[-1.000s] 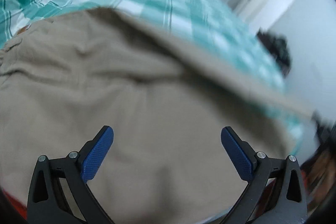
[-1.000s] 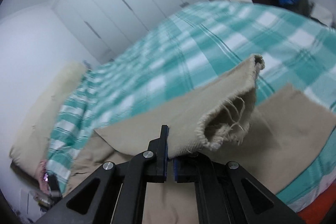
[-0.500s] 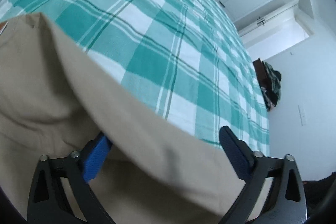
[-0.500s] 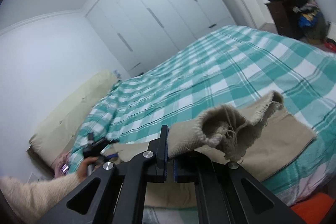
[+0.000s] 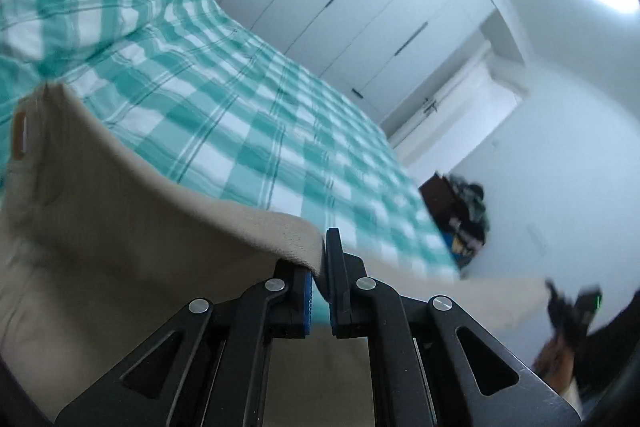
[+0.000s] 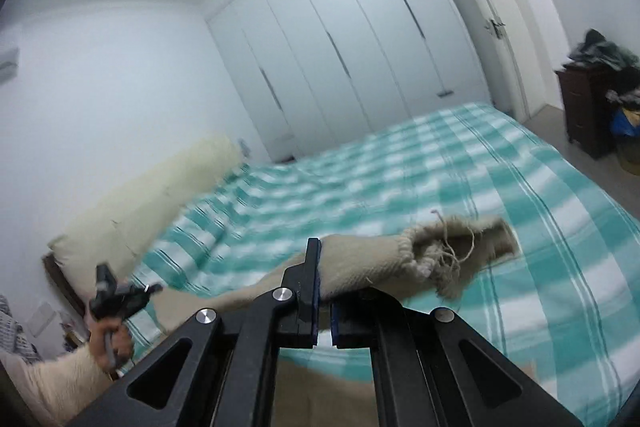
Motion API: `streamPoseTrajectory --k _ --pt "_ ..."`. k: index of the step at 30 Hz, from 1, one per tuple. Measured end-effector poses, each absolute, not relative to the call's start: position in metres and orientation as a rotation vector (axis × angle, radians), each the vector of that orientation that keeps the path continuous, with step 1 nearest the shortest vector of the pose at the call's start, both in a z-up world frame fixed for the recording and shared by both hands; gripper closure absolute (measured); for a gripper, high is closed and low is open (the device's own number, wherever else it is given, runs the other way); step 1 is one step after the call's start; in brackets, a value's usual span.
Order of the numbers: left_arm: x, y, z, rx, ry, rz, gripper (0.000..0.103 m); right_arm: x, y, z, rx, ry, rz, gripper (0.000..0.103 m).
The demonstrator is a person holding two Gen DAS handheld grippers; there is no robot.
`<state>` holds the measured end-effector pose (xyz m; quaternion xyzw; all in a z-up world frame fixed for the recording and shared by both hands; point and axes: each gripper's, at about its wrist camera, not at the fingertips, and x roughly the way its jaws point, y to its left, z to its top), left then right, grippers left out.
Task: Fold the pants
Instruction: 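Lift the hem with the right tool while the left tool grasps the waistband edge, then carry the hem toward the waistband with the right tool, folding the leg over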
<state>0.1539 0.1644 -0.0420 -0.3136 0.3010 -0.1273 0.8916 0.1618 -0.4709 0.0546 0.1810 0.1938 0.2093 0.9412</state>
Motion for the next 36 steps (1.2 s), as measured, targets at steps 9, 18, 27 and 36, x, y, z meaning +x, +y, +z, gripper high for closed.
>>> streamPoseTrajectory --k 9,18,27,36 --pt "0.102 0.099 -0.191 -0.579 1.046 -0.243 0.099 0.143 -0.540 -0.147 0.512 1.045 0.175 0.100" --pt "0.105 0.098 -0.193 -0.565 1.031 -0.237 0.099 0.129 -0.555 -0.184 0.573 1.067 0.122 0.095" --pt "0.101 0.085 -0.182 -0.539 0.993 -0.293 0.100 0.135 -0.588 -0.182 0.706 1.005 0.049 0.101" --pt "0.092 0.077 -0.207 -0.497 1.129 -0.287 0.100 0.159 -0.576 -0.187 0.318 1.126 -0.043 0.100"
